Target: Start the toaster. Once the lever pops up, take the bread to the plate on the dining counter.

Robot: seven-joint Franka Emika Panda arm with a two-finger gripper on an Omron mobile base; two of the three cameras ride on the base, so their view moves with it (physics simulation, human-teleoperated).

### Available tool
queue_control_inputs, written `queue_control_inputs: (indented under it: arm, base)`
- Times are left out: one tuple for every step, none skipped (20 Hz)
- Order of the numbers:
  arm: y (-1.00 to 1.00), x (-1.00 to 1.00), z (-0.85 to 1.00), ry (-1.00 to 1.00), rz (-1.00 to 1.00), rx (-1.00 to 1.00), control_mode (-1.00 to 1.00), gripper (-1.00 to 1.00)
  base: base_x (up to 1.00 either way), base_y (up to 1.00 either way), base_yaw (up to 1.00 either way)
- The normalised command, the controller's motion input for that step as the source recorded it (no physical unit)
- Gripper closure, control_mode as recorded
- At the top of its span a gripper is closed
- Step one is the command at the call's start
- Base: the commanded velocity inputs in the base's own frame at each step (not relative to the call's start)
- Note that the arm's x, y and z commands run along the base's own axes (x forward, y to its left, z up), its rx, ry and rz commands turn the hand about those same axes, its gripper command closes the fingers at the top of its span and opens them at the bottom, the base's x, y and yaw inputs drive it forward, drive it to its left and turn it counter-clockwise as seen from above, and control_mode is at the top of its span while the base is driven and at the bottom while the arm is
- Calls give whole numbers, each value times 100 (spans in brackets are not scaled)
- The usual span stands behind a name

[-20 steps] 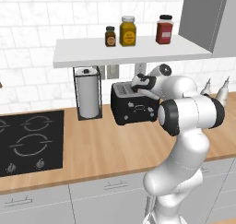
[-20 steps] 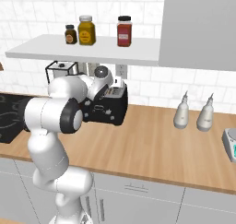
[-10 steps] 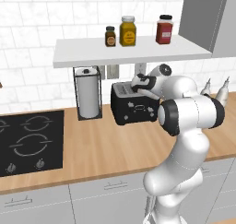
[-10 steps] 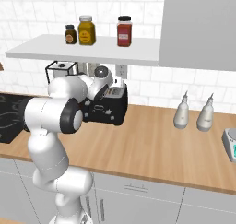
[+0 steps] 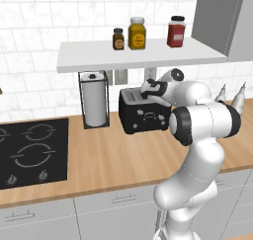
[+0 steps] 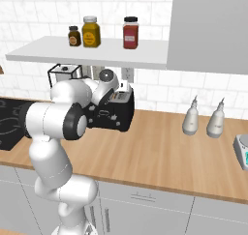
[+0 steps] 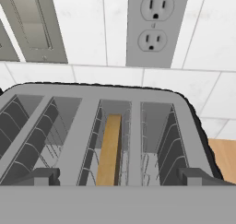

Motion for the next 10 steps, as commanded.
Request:
queue_control_inputs:
  arm:
    - [0, 0, 0, 0, 0, 0, -100, -100]
    - [0, 0, 0, 0, 0, 0, -100, -100]
    - [0, 0, 0, 0, 0, 0, -100, -100]
    - [0, 0, 0, 0, 0, 0, -100, -100]
    - [0, 0, 0, 0, 0, 0, -100, -100]
    - [0, 0, 0, 0, 0, 0, -100, -100]
    - [0, 0, 0, 0, 0, 0, -100, -100]
    - [0, 0, 0, 0, 0, 0, -100, -100]
    - [0, 0, 0, 0, 0, 0, -100, -100]
    - [0, 0, 0, 0, 0, 0, -100, -100]
  base:
    - [0, 0, 0]
    - [0, 0, 0]
    - [0, 0, 0]
    - [0, 0, 0]
    - [0, 0, 0]
    - [0, 0, 0]
    - [0, 0, 0]
    - [0, 0, 0]
    - [0, 0, 0]
    - [0, 0, 0]
